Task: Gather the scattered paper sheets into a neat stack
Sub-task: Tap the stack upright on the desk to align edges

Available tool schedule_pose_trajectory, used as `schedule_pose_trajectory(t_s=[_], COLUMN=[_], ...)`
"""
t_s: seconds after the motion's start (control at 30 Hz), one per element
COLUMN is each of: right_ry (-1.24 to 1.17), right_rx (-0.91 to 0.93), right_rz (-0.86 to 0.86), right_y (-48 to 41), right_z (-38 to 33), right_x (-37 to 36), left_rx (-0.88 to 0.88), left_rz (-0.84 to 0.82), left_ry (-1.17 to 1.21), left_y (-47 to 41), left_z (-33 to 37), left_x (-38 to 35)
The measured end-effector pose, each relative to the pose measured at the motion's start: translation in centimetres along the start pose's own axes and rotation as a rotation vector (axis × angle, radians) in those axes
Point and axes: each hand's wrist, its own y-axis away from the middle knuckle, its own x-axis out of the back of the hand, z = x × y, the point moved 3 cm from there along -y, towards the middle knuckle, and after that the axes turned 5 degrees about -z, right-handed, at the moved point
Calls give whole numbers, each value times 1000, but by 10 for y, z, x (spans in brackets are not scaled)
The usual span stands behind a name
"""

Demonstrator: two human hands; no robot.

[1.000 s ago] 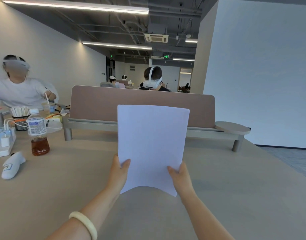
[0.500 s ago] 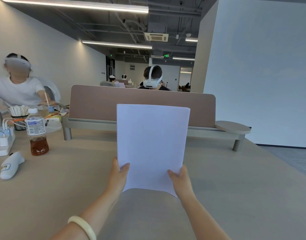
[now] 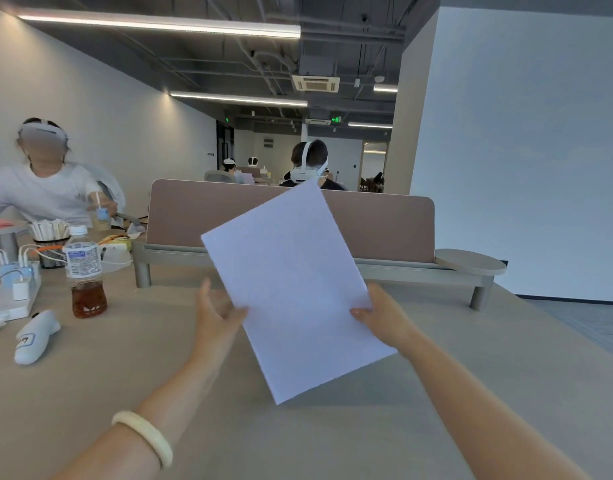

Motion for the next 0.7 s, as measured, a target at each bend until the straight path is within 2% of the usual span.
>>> schedule_pose_trajectory(t_s=[0.1, 0.17, 0.27, 0.33, 0.4, 0.6, 0.7], right_ry=[289, 425, 577, 650, 681, 485, 112], right_rx=[76, 120, 157, 167, 180, 128, 47], right_rz=[-102, -164, -233, -243, -240, -163, -140], right_y=[-10, -13, -15, -17, -19, -29, -22], right_z=[-29, -44, -58, -61, -60, -42, -19], right_x=[25, 28, 24, 19, 13, 29, 48], left_rx=[-174, -256, -141, -41, -7, 83, 76], left_rz=[145, 67, -271, -329, -296, -196, -158], left_ry=[-203, -302, -300, -276, -221, -112, -105], left_y=[-21, -35, -47, -47, -40, -23, -22], left_z=[38, 50, 37, 17, 1, -27, -31], left_x=[27, 35, 36, 39, 41, 38, 36])
